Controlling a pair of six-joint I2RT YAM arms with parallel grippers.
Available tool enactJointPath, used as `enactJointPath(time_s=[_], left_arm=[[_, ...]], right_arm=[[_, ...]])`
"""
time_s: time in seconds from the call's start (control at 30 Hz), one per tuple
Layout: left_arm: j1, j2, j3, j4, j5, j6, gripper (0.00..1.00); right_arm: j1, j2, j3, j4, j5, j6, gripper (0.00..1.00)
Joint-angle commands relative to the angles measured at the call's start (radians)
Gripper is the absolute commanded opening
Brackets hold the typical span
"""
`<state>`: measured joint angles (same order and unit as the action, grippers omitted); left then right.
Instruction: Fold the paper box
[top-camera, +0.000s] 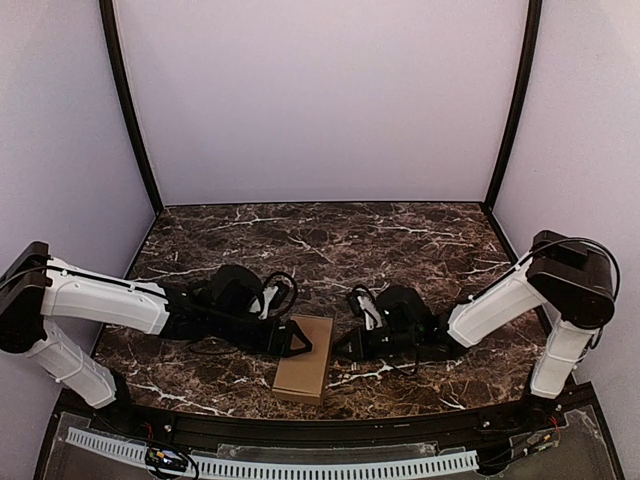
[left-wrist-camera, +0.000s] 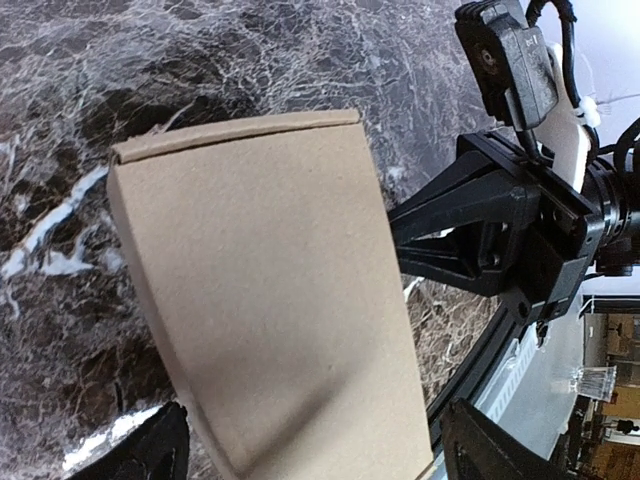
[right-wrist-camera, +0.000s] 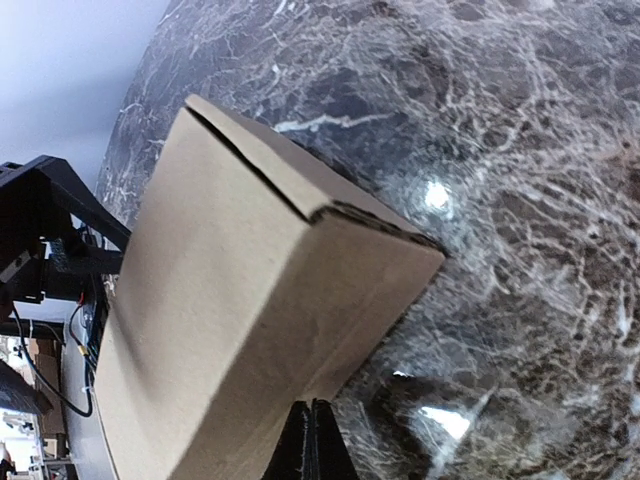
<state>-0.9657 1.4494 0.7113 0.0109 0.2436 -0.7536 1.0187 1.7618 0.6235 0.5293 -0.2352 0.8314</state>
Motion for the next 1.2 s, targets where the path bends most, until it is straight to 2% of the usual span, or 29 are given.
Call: enactJointPath(time_s=[0.0,0.3,0.73,0.87,1.03,1.17], left_arm=[[0.020,0.050,-0.023,0.124,0.084,-0.035,0.87],[0.050,0.156,0.045,0.205,0.132,-0.029,0.87],[0.127,0.296,0.223,0.225,0.204,0.028,0.87],[0.151,0.306,0.271,0.167,0.183,0.069,0.87],[0.161,0.306,0.330,0.016,0.107,0.137,0.87],[0.163,0.291,0.376,-0.116,0.027,0.214,0.88]], right_arm=[[0.010,0.024,0.052,0.043,-0.008,0.011,0.00],[-0.029,0.043,0.115,0.020,0.022,-0.010,0.00],[-0.170,0.016,0.148,-0.070,0.041,-0.105,0.00],[-0.195,-0.003,0.128,-0.083,0.061,-0.115,0.00],[-0.224,-0.051,0.115,-0.159,0.126,-0.165,0.00],[-0.250,-0.126,0.108,-0.240,0.198,-0.219,0.08]])
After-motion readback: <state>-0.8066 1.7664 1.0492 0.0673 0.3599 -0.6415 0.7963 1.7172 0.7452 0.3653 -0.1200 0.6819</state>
